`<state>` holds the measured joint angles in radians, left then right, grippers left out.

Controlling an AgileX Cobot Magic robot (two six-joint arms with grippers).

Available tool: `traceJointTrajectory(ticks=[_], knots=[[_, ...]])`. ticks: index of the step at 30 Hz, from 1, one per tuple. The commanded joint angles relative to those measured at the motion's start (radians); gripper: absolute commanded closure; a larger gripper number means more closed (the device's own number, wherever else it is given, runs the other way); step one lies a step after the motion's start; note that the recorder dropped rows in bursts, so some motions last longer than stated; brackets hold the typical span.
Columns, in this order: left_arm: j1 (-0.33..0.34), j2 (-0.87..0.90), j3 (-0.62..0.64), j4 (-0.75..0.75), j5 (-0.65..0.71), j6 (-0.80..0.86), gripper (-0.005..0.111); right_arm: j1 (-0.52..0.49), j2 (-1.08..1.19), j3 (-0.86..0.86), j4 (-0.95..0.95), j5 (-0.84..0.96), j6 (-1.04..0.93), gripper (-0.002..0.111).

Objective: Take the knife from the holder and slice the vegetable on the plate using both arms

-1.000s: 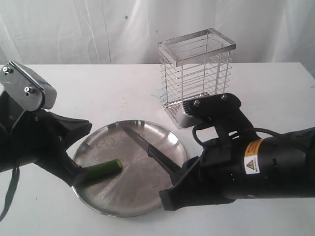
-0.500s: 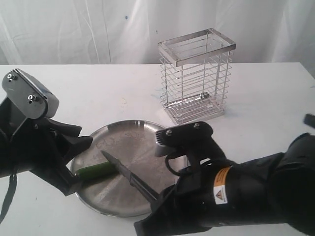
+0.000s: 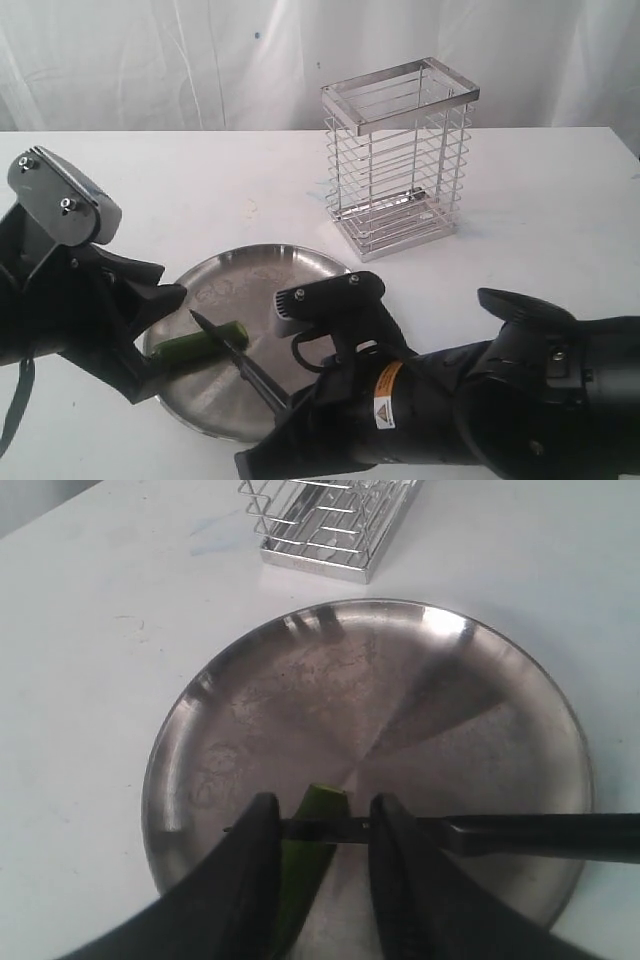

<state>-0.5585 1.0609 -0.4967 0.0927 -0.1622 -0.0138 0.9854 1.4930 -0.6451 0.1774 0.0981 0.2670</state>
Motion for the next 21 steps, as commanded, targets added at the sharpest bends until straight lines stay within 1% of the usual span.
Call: traceJointTrajectory(ticks=[1,2,7,9,10,13,14,15,18,21], knots=[[-0.001,0.005,-0.005,-0.009,0.05,0.171,0.07,-0.01,-0.009,0.004,-0.01,-0.064,0.004,0.108],[-0.001,0.011,-0.005,-0.009,0.055,0.232,0.07,-0.02,-0.011,0.004,-0.007,-0.077,0.007,0.108],[-0.001,0.077,-0.005,-0.009,0.1,0.313,0.07,-0.101,-0.04,0.004,0.006,-0.125,0.007,0.108],[-0.001,0.131,-0.005,-0.009,0.07,0.367,0.07,-0.13,-0.046,0.004,0.006,-0.123,0.007,0.108],[-0.001,0.166,-0.005,-0.009,0.036,0.393,0.067,-0.138,-0.052,0.004,0.006,-0.121,0.007,0.108],[0.0,0.267,-0.007,-0.009,-0.087,0.445,0.054,-0.142,-0.067,0.004,0.006,-0.118,0.007,0.108],[0.006,0.302,-0.018,-0.013,-0.113,0.466,0.049,-0.142,-0.074,0.004,0.006,-0.118,0.007,0.108],[0.011,0.336,-0.035,-0.015,-0.118,0.463,0.047,-0.142,-0.079,0.004,0.006,-0.118,0.007,0.108],[0.033,0.427,-0.092,-0.059,-0.092,0.459,0.048,-0.142,-0.097,0.004,0.006,-0.118,0.005,0.108],[0.045,0.482,-0.156,-0.074,-0.046,0.459,0.048,-0.142,-0.115,0.004,0.006,-0.114,0.0,0.108]])
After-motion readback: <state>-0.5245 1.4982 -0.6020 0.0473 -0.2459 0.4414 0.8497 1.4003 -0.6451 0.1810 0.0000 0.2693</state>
